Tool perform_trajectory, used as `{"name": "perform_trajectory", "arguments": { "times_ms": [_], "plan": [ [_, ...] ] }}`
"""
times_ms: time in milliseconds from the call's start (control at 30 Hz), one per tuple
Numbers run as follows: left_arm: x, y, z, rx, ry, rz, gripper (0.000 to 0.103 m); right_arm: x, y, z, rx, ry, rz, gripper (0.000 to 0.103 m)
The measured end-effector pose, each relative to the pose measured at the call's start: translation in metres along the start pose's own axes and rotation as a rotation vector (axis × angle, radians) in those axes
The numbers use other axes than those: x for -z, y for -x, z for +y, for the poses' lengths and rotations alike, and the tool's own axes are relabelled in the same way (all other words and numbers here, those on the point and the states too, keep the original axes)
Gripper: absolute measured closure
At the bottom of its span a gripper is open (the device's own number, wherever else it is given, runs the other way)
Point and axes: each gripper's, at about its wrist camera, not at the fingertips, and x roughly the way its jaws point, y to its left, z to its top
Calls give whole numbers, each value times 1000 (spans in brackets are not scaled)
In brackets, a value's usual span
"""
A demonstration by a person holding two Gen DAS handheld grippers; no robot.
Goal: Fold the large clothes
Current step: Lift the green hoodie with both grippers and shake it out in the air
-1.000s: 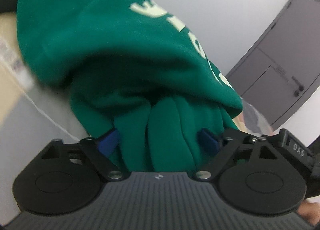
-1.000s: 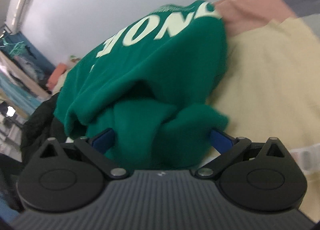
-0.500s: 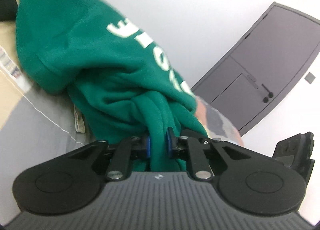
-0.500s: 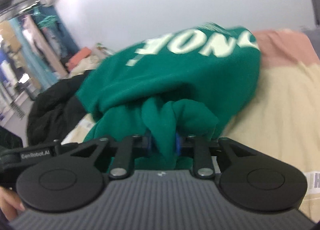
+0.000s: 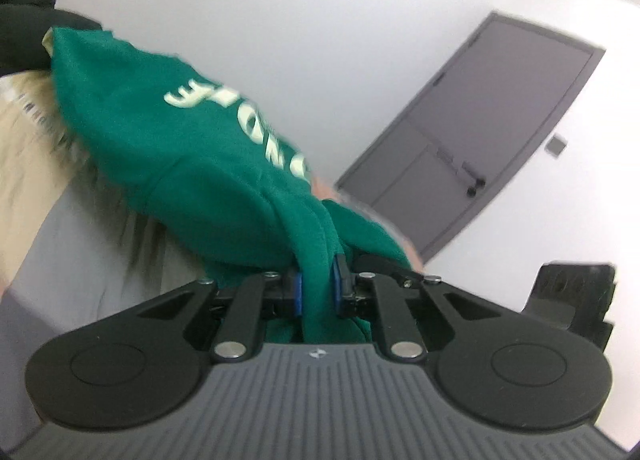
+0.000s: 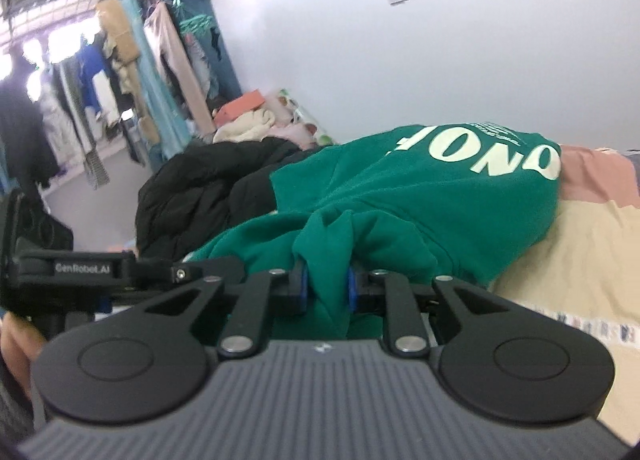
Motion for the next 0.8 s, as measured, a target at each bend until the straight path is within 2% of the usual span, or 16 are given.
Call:
{"name": "perform_trajectory", "arguments": {
  "times_ms": [100,233,333,367,400,467,500,567,600,667,733,800],
  "plan": [
    [21,5,-8,-64,-13,69,87,19,14,1,30,-22,94,82],
    [37,-16,-7,-162,-27,167,86,45,6,-4,76,-71,212,81],
    [34,-20,0,-204,10,195,78,47,-3,-13,86,-119,258,78],
    [31,-17,0,-206,14,189,69,46,-3,-17,85,-147,257,76],
    [26,-14,1,-207,23,178,51,46,-2,-22,84,-171,252,73],
    [17,-13,10,-190,55,137,36,44,0,-31,74,-221,237,51],
    [13,-16,20,-186,73,114,34,44,3,-33,61,-248,226,46],
    [5,-8,31,-189,125,77,30,37,9,-39,32,-307,195,27],
    [2,-6,39,-189,163,62,26,36,13,-44,20,-329,173,27],
    [-8,-12,59,-203,242,48,25,29,14,-47,19,-329,140,24],
    [-20,-17,74,-232,284,37,25,20,0,-49,67,-325,142,24],
    [-31,-30,93,-252,327,34,25,17,-14,-64,111,-385,165,24]
  ]
}}
